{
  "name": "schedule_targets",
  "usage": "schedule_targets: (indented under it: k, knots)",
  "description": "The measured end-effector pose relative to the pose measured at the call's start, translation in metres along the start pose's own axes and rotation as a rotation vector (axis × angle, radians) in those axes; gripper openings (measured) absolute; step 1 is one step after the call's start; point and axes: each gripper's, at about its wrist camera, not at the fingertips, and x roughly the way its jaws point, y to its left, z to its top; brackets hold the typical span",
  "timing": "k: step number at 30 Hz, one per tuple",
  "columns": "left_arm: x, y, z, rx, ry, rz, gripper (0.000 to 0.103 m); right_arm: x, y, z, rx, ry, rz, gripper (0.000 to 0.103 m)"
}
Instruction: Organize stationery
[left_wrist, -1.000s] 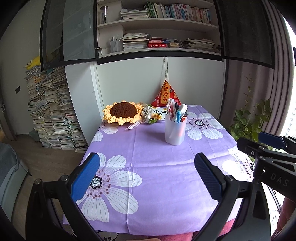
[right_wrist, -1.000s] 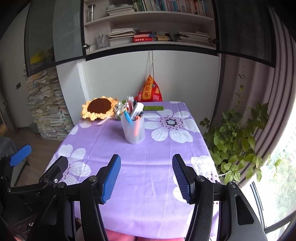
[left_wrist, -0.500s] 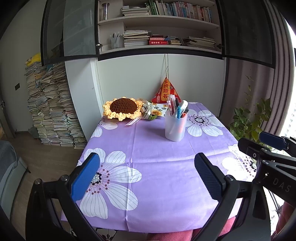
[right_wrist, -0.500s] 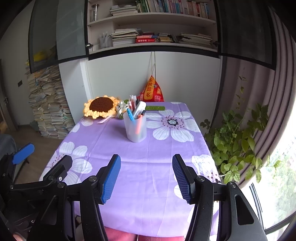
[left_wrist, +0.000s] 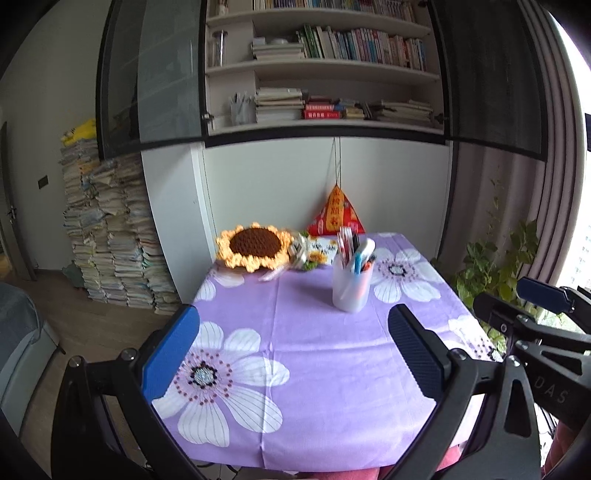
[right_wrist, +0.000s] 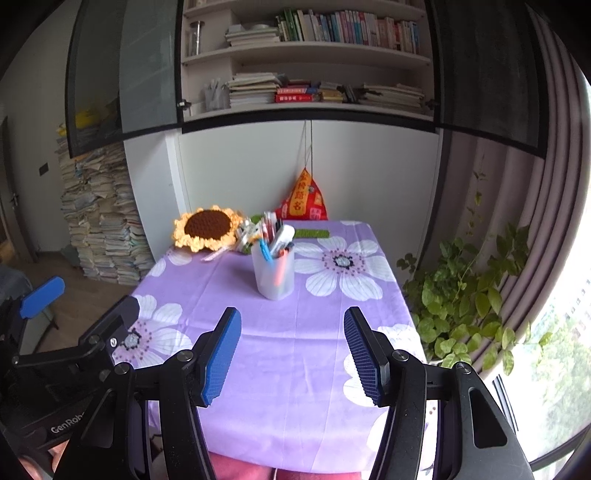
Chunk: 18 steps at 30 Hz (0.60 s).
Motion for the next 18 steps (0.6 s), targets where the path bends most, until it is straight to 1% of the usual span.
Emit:
schedule_targets:
  k: [5, 8, 10, 13, 18]
  knots:
    - [-0.020, 0.003, 0.017, -0.017, -0.035, -0.017, 0.102, -0.022, 0.002, 0.015, -0.010, -0.032, -0.013, 0.059]
    - [-0.030, 0.004, 0.026, -0.025, -0.050, -0.015, 0.102, -0.034, 0.002, 0.026, -0.001, -0.043, -0.004, 0.059]
    - [-0.034, 0.006, 0.031, -0.034, -0.061, -0.014, 0.102, -0.041, 0.004, 0.030, -0.011, -0.053, -0.016, 0.059]
    - [-0.038, 0.006, 0.036, -0.043, -0.076, -0.019, 0.102, -0.046, 0.006, 0.032, -0.023, -0.073, -0.031, 0.059]
    - [-0.043, 0.005, 0.040, -0.035, -0.092, -0.027, 0.102, -0.053, 0.003, 0.036, -0.006, -0.092, -0.024, 0.059]
